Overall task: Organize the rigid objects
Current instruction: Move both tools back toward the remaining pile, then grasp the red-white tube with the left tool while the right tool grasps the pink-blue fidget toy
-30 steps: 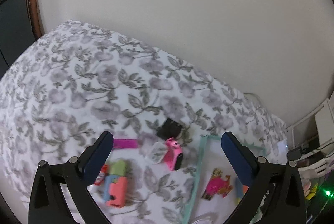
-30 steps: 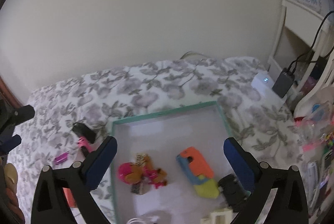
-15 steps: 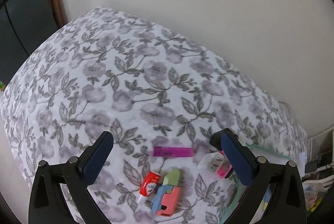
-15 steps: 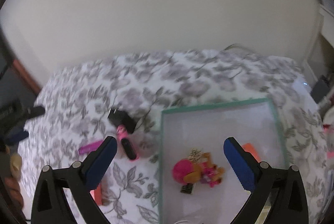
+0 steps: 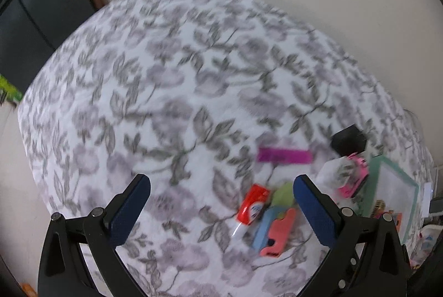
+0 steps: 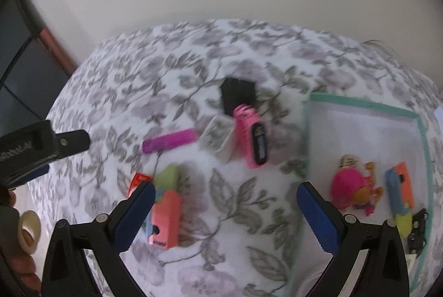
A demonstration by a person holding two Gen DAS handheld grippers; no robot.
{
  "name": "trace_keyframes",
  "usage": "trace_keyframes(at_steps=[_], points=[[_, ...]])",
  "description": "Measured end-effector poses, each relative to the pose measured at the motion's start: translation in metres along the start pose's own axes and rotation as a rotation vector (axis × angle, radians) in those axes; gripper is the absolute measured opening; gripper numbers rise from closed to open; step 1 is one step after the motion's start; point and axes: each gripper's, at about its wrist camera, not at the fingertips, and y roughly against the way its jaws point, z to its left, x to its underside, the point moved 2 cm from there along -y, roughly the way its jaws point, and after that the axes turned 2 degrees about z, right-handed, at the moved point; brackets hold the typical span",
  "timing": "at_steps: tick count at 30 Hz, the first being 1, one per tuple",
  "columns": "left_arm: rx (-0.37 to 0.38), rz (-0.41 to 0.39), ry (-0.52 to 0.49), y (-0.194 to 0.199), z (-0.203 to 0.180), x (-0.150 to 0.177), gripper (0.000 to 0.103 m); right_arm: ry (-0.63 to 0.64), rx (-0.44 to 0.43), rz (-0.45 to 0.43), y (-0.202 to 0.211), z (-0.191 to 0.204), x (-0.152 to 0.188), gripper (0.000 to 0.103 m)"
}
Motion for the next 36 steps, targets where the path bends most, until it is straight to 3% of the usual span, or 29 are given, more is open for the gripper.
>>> trace_keyframes(at_steps=[11,26,36], points=[[-0.004,0.151,0.069,-0.052,0.016,0.015,0.103,0.062,-0.018,0.105,-0.043,0.030,0.017,0.103],[-0.004,0.179,0.014,-0.068,0.007,0.020,0.103,0.117,0.048,0.133,-0.063,0.044,0.034,0.102],[-0.004,0.197,-0.020,-0.077,-0.014,0.026,0.103,0.144,0.041,0.129,-0.052,0.040,0.031,0.082]])
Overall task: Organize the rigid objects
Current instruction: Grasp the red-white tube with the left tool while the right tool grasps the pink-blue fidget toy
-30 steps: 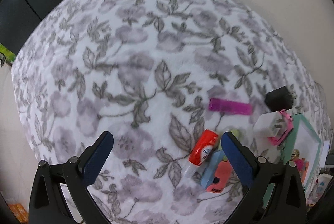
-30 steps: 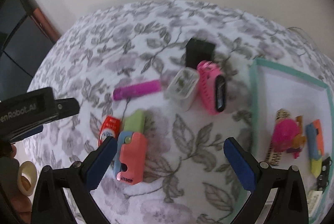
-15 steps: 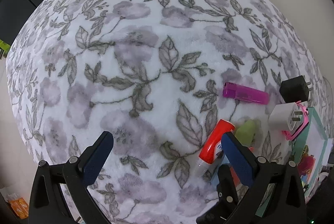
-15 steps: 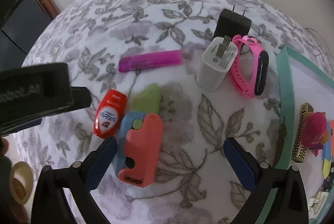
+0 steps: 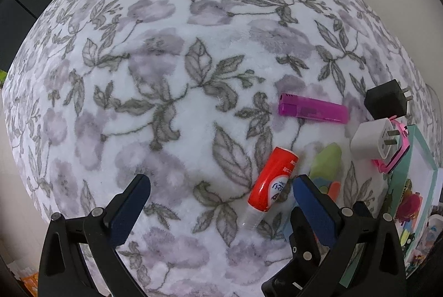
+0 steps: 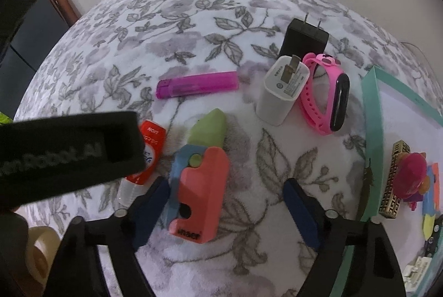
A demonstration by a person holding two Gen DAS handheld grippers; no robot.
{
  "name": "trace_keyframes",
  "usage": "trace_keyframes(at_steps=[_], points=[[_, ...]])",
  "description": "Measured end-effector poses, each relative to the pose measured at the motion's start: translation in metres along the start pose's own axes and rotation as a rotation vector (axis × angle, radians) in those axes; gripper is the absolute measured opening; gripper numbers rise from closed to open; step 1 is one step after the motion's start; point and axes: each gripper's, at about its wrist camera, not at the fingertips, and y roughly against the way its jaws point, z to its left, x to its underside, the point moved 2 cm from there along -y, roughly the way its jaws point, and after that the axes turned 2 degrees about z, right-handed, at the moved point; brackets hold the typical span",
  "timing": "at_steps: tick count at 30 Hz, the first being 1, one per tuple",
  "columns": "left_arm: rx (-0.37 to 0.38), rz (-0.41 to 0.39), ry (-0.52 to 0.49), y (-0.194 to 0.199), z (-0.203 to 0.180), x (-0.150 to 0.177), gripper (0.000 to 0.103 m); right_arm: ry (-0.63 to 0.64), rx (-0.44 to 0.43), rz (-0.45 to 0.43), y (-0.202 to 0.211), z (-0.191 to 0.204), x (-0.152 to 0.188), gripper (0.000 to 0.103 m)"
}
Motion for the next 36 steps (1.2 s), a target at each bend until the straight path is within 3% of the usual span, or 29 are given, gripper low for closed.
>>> trace_keyframes(at_steps=[17,22,27,36], points=[[-0.006,0.006,0.005,-0.004,0.002,-0.003,0.103,0.020,0.003,0.017,-0.017,0.016,-0.002,0.078],[-0.006,-0.003,-0.001,-0.002,0.004,-0.002,0.103,0.039,0.044,0.010,-0.018,0.018,0.000,0.061],[-0.010,-0.007,-0.030,-0.003,-0.006,-0.002,0.103,0.020,0.029,0.011,-0.015,0.004,0.000,0.046],[-0.028,-0.006,-0.090,-0.011,-0.030,0.001,0.102,-0.003,0.017,0.028,-0.012,-0.024,0.003,0.046]])
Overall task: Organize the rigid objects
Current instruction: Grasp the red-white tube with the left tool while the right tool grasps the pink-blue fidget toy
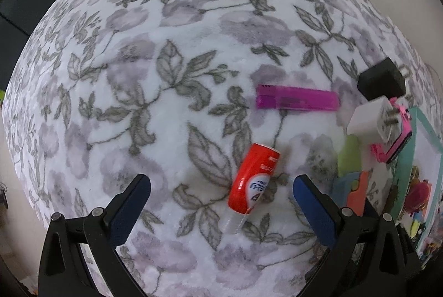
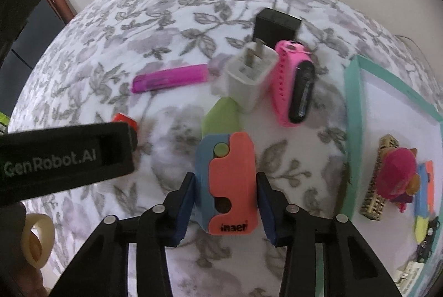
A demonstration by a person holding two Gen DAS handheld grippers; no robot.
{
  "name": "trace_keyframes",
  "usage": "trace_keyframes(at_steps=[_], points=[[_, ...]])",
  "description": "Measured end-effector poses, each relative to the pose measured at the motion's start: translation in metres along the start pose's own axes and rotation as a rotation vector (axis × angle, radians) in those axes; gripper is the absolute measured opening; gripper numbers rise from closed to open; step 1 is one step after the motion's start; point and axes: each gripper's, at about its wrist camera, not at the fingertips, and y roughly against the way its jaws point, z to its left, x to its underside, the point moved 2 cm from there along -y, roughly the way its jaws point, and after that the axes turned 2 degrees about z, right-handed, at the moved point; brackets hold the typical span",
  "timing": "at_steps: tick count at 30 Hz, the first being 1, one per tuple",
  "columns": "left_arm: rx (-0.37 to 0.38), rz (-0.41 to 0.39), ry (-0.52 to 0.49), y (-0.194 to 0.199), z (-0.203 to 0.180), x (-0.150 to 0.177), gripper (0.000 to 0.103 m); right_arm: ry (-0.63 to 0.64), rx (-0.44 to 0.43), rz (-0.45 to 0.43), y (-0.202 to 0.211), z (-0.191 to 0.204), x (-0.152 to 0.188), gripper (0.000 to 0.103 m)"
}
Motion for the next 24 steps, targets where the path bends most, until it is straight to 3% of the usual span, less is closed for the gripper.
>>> trace_keyframes(at_steps=[2,10,17,24], points=[[-0.002,0.001,-0.017,-0.002,-0.006,0.001,0.099,-0.004,0.002,0.008,0.002,-0.003,0.002,0.046],[0.017,0.028,-0.049,-0.011,-0.024,0.011,0.054,-0.040,0.005,0.031,0.011,-0.026,0.015,0.046],[0.009,0.000,-0.053,-0.012,-0.031,0.018,0.050,-0.045,0.014,0.038,0.015,-0.034,0.022,0.046],[0.007,-0.020,-0.059,-0.009,-0.032,0.015,0.047,-0.002,0.058,0.024,0.011,-0.017,0.023,0.046]])
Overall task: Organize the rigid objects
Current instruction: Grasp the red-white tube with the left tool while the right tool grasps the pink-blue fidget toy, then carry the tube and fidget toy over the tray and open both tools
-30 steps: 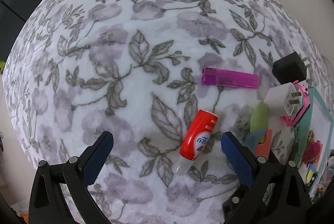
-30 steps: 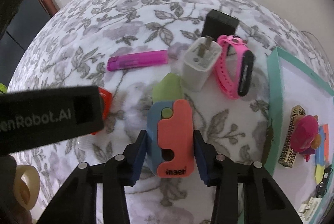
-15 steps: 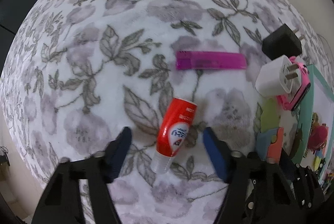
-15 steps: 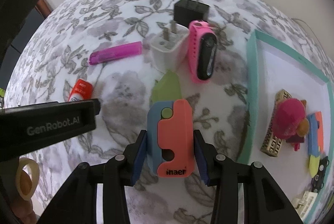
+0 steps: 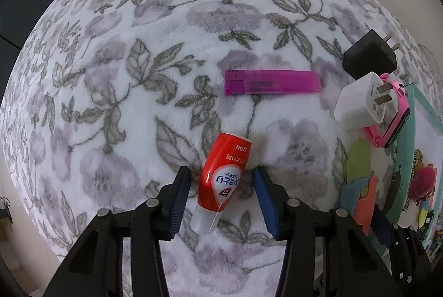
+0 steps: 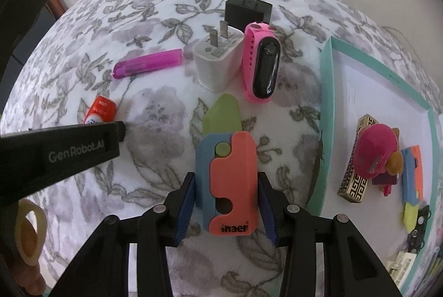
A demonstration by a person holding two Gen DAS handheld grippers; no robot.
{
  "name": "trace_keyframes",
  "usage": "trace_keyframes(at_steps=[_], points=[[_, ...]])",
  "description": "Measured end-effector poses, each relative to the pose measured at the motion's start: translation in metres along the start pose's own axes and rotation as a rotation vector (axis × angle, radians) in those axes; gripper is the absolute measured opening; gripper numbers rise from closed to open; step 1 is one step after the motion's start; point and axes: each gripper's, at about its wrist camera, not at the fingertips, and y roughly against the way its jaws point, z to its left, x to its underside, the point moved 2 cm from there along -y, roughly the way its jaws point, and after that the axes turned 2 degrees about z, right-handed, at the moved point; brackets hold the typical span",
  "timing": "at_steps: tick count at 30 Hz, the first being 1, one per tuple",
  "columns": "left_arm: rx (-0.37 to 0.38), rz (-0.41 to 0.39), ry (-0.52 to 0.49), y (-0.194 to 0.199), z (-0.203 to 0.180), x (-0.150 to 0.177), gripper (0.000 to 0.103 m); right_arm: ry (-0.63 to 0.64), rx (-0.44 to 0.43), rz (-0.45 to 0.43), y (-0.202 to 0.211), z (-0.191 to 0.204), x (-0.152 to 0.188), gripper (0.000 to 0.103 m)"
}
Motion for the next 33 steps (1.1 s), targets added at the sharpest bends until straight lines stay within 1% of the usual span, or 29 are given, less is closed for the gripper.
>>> trace_keyframes(at_steps=[2,3,7,10,18,21,26,29,33], points=[[0.006,-0.002,0.006,0.002,-0.001,0.000,0.039,-0.004,-0.002,0.001,0.001,0.000,0.002,0.045],[0.007,-0.005,0.008,0.002,0.001,-0.001,0.031,-0.008,-0.005,0.002,0.002,0.001,0.002,0.045],[0.031,-0.001,0.029,0.005,0.008,-0.003,0.031,-0.053,-0.038,0.020,0.000,-0.001,-0.003,0.045],[0.070,-0.004,0.058,0.011,0.014,-0.005,0.031,-0.080,-0.069,0.027,0.002,-0.006,-0.003,0.045],[0.107,-0.099,0.091,0.052,0.026,-0.013,0.031,-0.148,-0.183,0.024,0.015,-0.024,-0.003,0.045],[0.129,-0.142,0.100,0.072,0.031,-0.016,0.031,-0.172,-0.208,0.011,0.023,-0.028,-0.007,0.045],[0.169,-0.229,0.111,0.109,0.033,-0.019,0.031,-0.211,-0.253,-0.034,0.046,-0.039,-0.014,0.045],[0.192,-0.284,0.109,0.133,0.031,-0.019,0.031,-0.238,-0.280,-0.081,0.064,-0.046,-0.021,0.045],[0.231,-0.358,0.101,0.161,0.028,-0.019,0.031,-0.279,-0.312,-0.178,0.101,-0.064,-0.028,0.045]])
